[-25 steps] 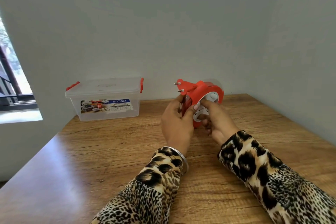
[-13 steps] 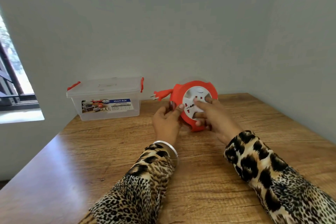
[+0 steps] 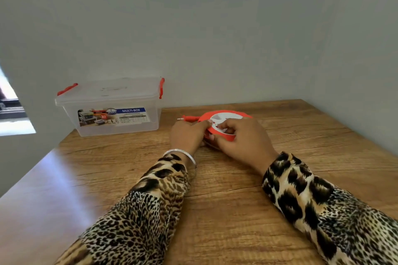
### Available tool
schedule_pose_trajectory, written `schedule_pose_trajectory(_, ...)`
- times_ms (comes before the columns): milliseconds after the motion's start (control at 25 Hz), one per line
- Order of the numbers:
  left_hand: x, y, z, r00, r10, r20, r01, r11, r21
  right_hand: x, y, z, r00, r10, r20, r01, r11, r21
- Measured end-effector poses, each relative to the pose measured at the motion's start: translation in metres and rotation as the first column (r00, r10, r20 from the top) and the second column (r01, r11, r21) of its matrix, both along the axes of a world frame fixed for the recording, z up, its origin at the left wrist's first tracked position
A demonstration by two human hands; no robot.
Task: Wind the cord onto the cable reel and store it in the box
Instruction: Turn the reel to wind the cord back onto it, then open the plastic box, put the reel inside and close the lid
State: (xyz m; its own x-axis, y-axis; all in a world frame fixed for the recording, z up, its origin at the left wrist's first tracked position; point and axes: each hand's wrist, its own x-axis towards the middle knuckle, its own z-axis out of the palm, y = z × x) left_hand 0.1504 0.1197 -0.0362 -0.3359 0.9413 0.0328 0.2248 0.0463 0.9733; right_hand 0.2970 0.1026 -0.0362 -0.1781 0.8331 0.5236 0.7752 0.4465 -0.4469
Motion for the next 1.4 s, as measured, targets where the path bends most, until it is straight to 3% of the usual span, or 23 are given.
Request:
schedule_pose_trajectory(120, -0.002, 0.016, -0.003, 0.959, 0.013, -0.283, -0.01, 1.0, 0.012, 0.001, 0.017, -0.003, 0.999, -0.041, 0.009, 0.041, 0.998, 0.037)
schedule_pose_trajectory(400, -0.011, 0.01, -0.01, 0.959, 0.043, -0.281, -0.052, 0.998, -0.027, 0.005, 0.02, 0.004, 0.995, -0.076, 0.057, 0.077, 0.997, -0.019)
schedule_pose_trajectory(480, -0.011, -0.004, -0.004, 0.954, -0.009, -0.301, -0.012, 0.998, -0.067, 0.002, 0.012, 0.018, 0.988, -0.085, 0.128, 0.104, 0.984, -0.142)
schedule_pose_trajectory(560, -0.016, -0.019, 0.014, 0.935, -0.123, -0.332, 0.048, 0.973, -0.224, -0.004, 0.008, 0.045, 0.968, -0.076, 0.239, 0.147, 0.944, -0.295)
schedule_pose_trajectory(680, -0.034, -0.035, 0.05, 0.874, -0.207, -0.44, 0.065, 0.946, -0.318, -0.021, 0.007, 0.081, 0.949, 0.022, 0.314, 0.12, 0.897, -0.426)
schedule_pose_trajectory(760, -0.056, -0.037, 0.078, 0.789, -0.11, -0.605, 0.007, 0.985, -0.171, -0.045, 0.009, 0.102, 0.971, 0.079, 0.224, 0.03, 0.895, -0.446)
schedule_pose_trajectory(880, -0.099, -0.022, 0.106, 0.578, 0.06, -0.814, -0.083, 0.996, 0.014, -0.085, 0.023, 0.116, 0.968, 0.184, 0.172, -0.102, 0.91, -0.402)
schedule_pose_trajectory(960, -0.128, -0.008, 0.117, 0.529, 0.01, -0.848, -0.164, 0.982, -0.091, -0.115, 0.034, 0.121, 0.949, 0.254, 0.185, -0.16, 0.897, -0.412)
schedule_pose_trajectory(1040, -0.153, 0.004, 0.116, 0.497, -0.146, -0.856, -0.164, 0.952, -0.257, -0.141, 0.046, 0.121, 0.947, 0.283, 0.153, -0.184, 0.867, -0.463)
schedule_pose_trajectory(1120, -0.172, 0.007, 0.109, 0.467, -0.266, -0.843, -0.091, 0.934, -0.345, -0.164, 0.057, 0.118, 0.959, 0.26, 0.108, -0.165, 0.83, -0.532)
schedule_pose_trajectory(1200, -0.18, -0.002, 0.104, 0.439, -0.276, -0.855, -0.025, 0.948, -0.318, -0.174, 0.062, 0.115, 0.971, 0.216, 0.107, -0.124, 0.828, -0.548)
schedule_pose_trajectory(1400, -0.176, -0.048, 0.104, 0.383, -0.133, -0.914, 0.061, 0.991, -0.118, -0.172, 0.023, 0.114, 0.985, 0.023, 0.172, 0.036, 0.942, -0.333)
